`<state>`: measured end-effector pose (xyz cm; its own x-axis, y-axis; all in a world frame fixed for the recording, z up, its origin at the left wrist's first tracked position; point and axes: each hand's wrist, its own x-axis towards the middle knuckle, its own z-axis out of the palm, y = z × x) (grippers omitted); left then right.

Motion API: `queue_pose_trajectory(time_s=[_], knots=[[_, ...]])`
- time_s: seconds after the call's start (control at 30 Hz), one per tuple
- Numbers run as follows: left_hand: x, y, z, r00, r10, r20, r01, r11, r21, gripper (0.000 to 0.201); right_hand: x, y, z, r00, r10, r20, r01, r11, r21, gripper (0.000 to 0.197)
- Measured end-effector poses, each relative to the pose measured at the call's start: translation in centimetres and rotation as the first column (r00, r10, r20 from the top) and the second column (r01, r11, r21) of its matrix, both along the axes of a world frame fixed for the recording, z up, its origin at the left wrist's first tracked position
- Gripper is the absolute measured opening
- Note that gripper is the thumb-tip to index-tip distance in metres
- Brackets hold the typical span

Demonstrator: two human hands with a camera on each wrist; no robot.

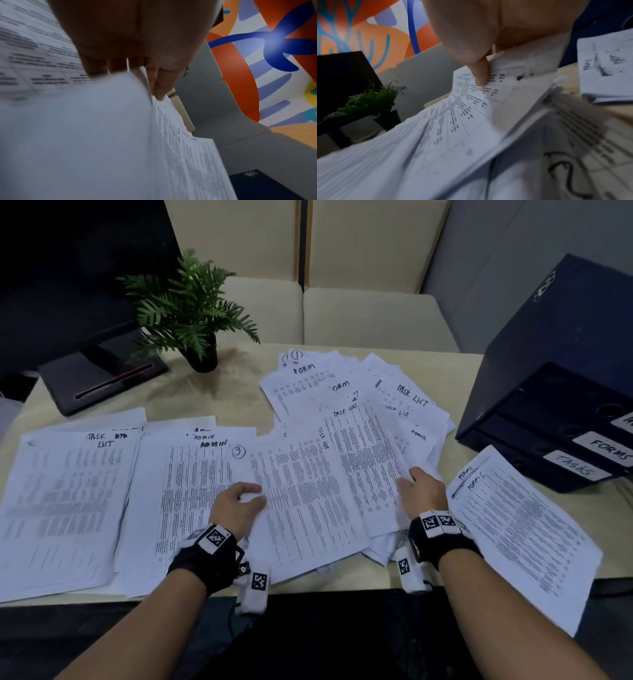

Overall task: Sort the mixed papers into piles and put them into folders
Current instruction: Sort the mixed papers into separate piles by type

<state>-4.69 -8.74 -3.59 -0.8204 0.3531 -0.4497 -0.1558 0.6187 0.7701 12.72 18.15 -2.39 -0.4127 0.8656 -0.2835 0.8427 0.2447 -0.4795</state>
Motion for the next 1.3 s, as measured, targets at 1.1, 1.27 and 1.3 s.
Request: queue_pose_trajectory(time_s=[1.1, 1.27, 1.3], knots=[[0.4, -2.5, -0.3, 0.997, -0.074, -0.006, 0.073, 0.996, -0.052, 0.060, -0.9, -2.9, -1.1, 0.994, -0.051, 0.099, 0.058, 0.996, -0.072, 0.042], [0.5, -2.2, 0.4, 0.998, -0.054, -0.035, 0.053, 0.998, -0.044, 0.033, -0.7, -2.2, -0.9, 0.999, -0.033, -0.009, 0.032, 0.996, -0.079, 0.031], [0.5, -2.1, 0.4, 0.997, -0.055, -0.055, 0.052, 0.997, -0.054, 0.031, -0.7, -2.1, -0.8, 1.000, -0.026, -0.010, 0.025, 0.997, -0.075, 0.032]])
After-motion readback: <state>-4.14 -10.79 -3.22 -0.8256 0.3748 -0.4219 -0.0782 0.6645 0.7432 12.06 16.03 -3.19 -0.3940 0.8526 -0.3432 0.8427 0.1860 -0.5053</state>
